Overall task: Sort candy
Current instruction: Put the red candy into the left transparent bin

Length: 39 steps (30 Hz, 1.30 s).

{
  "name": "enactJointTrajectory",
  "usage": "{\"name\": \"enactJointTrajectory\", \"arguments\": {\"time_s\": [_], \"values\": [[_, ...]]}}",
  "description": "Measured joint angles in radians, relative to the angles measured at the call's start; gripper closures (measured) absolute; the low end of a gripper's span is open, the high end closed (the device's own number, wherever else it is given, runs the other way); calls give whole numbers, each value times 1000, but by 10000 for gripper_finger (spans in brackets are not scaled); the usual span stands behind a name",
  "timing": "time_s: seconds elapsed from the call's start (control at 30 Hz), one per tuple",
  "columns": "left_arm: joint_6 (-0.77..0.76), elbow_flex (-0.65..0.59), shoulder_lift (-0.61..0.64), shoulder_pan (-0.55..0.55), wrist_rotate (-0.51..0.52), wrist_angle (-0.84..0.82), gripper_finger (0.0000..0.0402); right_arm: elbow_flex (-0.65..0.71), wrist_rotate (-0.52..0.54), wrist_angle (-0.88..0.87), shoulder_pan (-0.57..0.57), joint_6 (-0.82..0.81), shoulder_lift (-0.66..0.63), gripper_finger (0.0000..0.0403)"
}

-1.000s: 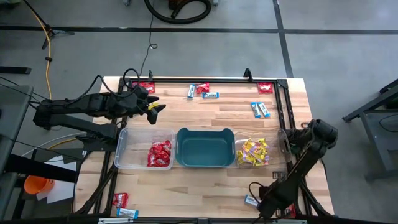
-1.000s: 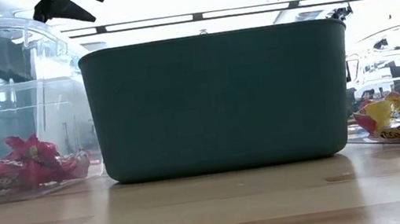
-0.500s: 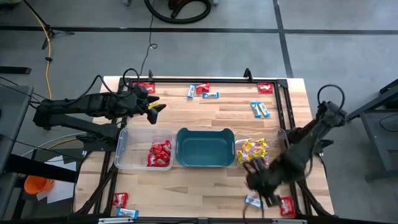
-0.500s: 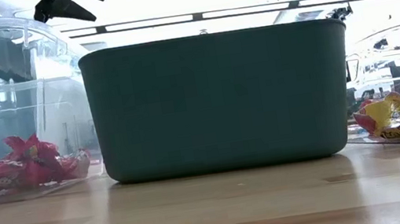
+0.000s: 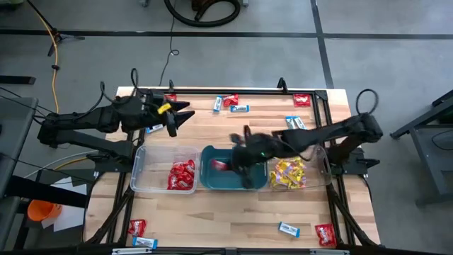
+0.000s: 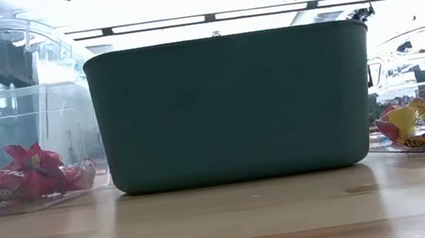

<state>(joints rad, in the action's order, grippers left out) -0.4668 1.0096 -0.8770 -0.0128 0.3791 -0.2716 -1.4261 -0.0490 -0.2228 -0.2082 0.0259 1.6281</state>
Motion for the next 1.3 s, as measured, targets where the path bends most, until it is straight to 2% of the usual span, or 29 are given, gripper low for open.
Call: {"name": "enactJointTrajectory", "arguments": {"time_s": [0.2,0.33,0.4,0.63,0.83,1.07,1.2,1.3], "values": [[23,-1,2,0,-17,106,161,0,-26,507,55,-12,182,402],[8,-1,1,0,-17,107,161,-1,-19,712,52,-83,290,394],[-4,-1,1,0,-17,106,161,-21,-12,728,49,-118,331,387],[-29,-1,1,0,-17,106,161,-197,-6,602,58,-229,476,349],[-29,-1,1,0,-17,105,161,-399,-6,384,83,-265,591,278],[-23,-1,1,0,-11,103,161,-565,-7,23,102,-85,627,180],[20,-1,1,0,-9,104,161,-618,-27,-90,109,8,627,161],[45,-1,1,0,-9,104,161,-641,-54,-74,111,-34,628,160]]}}
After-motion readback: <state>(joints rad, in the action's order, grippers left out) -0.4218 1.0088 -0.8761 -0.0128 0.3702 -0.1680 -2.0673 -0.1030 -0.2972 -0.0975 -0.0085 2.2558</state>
